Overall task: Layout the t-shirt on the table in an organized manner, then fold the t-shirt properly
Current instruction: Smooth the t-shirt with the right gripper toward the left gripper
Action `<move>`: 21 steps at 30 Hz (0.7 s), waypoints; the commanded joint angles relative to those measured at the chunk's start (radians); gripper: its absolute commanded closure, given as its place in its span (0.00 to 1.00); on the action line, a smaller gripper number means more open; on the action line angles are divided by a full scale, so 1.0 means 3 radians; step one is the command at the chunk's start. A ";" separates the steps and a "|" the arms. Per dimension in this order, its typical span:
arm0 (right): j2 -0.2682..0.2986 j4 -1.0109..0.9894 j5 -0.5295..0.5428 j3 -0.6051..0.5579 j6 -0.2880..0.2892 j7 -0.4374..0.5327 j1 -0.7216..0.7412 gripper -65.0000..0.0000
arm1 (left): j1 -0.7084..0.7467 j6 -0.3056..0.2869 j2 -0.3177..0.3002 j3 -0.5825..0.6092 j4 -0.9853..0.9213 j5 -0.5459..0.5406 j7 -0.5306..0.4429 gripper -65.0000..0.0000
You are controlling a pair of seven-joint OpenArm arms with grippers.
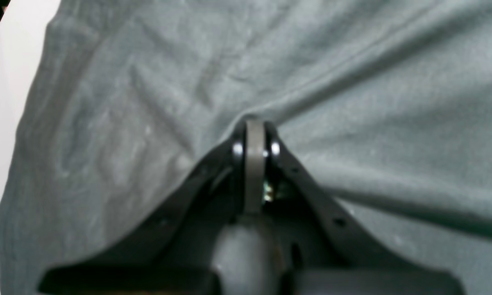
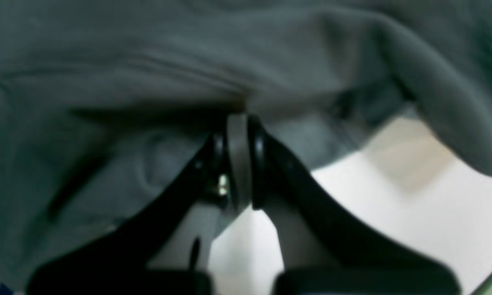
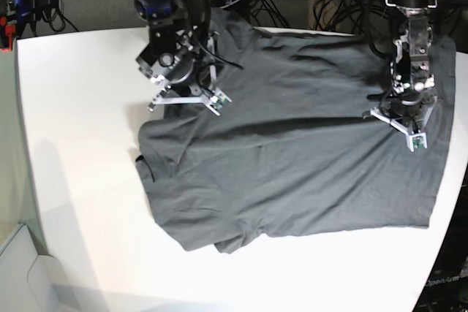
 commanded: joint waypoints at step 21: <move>0.0040 0.0601 0.0003 0.0231 -0.0001 0.0304 -0.0987 1.00 | -0.0190 0.0003 -0.0040 0.0004 0.0047 -0.0008 0.0126 1.00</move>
